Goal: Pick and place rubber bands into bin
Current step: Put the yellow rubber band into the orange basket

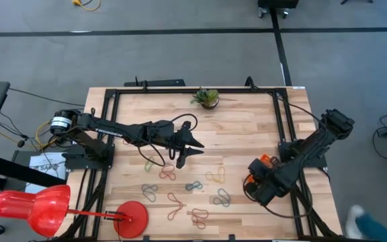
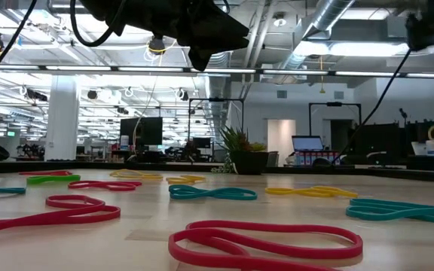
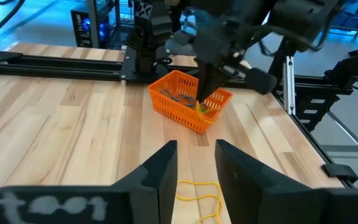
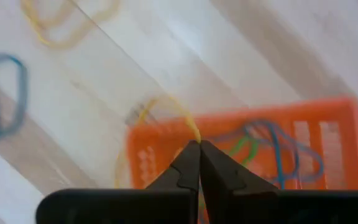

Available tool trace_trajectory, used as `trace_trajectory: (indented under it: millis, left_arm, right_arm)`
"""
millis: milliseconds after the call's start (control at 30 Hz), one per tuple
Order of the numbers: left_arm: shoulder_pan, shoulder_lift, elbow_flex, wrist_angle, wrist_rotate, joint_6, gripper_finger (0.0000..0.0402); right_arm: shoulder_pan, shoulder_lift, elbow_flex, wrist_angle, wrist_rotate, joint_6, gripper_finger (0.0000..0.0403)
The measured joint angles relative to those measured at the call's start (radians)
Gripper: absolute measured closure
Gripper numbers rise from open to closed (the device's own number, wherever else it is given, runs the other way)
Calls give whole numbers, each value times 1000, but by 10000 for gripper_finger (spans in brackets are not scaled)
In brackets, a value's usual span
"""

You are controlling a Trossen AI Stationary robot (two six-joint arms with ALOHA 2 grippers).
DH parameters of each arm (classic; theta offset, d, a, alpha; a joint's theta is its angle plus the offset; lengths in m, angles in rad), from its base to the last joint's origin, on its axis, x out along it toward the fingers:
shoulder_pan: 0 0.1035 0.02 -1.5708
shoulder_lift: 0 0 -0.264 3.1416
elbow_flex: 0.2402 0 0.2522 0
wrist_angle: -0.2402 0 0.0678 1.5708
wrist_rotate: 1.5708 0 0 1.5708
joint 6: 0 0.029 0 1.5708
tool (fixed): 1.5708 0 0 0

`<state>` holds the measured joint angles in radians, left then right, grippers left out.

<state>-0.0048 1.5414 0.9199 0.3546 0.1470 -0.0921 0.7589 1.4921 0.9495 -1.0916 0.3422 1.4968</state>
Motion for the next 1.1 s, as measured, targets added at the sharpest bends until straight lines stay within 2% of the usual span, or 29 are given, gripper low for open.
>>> trace_trajectory:
  millis: [133,333,533,600,767,933,1100]
  left_arm:
    - [0,0,0,0,-3,0,304]
    - [0,0,0,0,-1,0,304]
    - [0,0,0,-8,2,1,304]
    - [0,0,0,-7,2,6,304]
    - [0,0,0,-7,-3,22,304]
    - [6,-5,0,-24,-3,61,304]
    - [20,-66,0,-153,3,52,304]
  right_arm:
    - [-4,0,54,2,78,-60,401]
    - [-1,0,102,-17,67,-43,402]
    - [61,0,108,-239,-61,218,402]
    - [88,0,108,-296,-67,294,402]
    - [122,0,108,-305,-31,388,398]
    - [93,2,108,-261,-30,367,373]
    - [50,2,108,-262,-54,327,333]
